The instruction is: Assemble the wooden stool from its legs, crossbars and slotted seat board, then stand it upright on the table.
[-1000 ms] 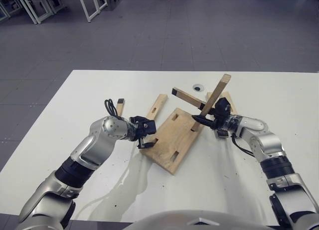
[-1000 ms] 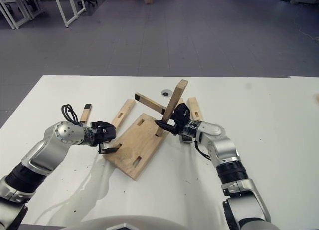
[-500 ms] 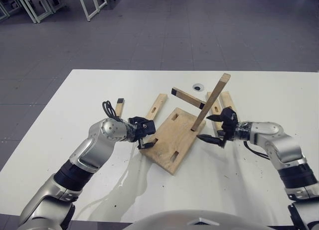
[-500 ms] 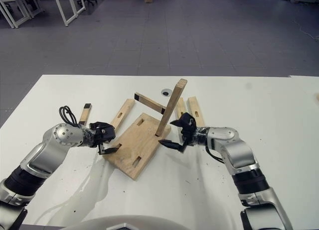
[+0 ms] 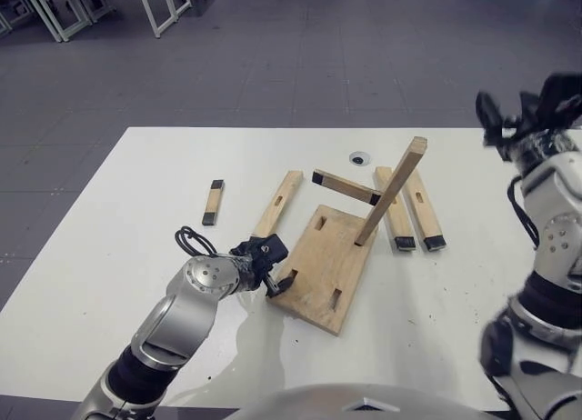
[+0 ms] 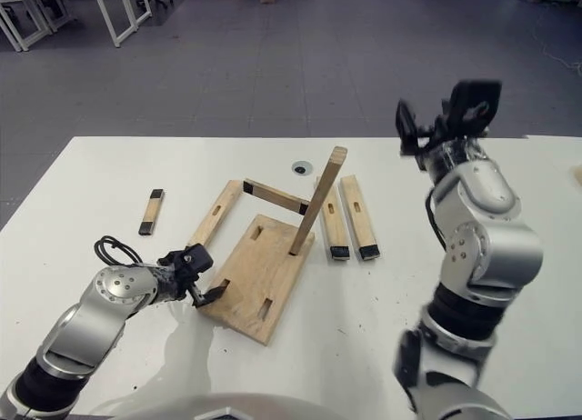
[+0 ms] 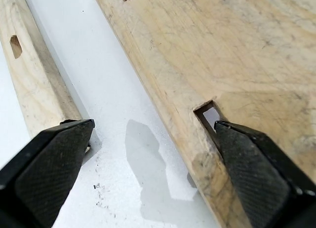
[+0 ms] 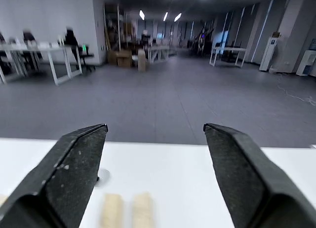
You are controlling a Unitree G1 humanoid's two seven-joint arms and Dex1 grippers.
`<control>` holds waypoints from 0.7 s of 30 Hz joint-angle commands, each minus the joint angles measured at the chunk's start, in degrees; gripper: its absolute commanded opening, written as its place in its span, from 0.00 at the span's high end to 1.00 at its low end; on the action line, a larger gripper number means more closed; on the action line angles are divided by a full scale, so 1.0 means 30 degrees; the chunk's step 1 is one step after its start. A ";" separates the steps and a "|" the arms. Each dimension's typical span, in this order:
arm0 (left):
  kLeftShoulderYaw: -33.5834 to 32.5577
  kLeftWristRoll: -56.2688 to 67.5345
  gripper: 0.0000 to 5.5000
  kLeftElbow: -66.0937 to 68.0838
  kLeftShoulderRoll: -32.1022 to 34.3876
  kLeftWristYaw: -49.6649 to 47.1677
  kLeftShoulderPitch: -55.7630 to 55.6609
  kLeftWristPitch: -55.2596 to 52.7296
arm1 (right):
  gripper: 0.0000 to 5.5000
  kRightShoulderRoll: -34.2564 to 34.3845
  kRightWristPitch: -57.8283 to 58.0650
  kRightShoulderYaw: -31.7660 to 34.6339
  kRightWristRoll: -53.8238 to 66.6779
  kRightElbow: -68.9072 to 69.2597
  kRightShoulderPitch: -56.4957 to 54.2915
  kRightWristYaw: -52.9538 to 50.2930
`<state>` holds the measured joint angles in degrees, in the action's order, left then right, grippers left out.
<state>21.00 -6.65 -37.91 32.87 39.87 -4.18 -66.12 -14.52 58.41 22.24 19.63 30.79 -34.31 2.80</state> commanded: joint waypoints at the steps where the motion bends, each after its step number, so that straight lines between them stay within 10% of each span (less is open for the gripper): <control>1: 0.0604 0.0641 0.18 -0.0030 -0.0149 -0.0801 0.0681 -0.1165 | 0.43 0.4110 0.4163 0.0816 0.2325 0.2746 -0.3499 -0.2592; 10: 0.1034 0.1686 0.18 0.0095 -0.0180 -0.1985 0.0505 -0.1288 | 0.43 0.4835 0.5370 -0.0251 0.2435 0.0746 -0.2050 -0.2813; 17: 0.1132 0.2235 0.18 0.0076 0.0160 -0.2424 0.0606 -0.1180 | 0.43 0.2982 0.1862 0.1991 0.2845 0.0704 -0.8863 -0.4160; 21: 0.0916 0.2544 0.18 0.0194 0.0386 -0.2561 0.0562 -0.1067 | 0.43 0.4938 0.6348 -0.0309 0.3425 0.2275 -0.1856 -0.4133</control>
<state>22.35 -0.74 -39.14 32.88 31.88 -4.17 -67.95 -3.99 70.20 25.73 29.41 35.77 -54.53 -9.41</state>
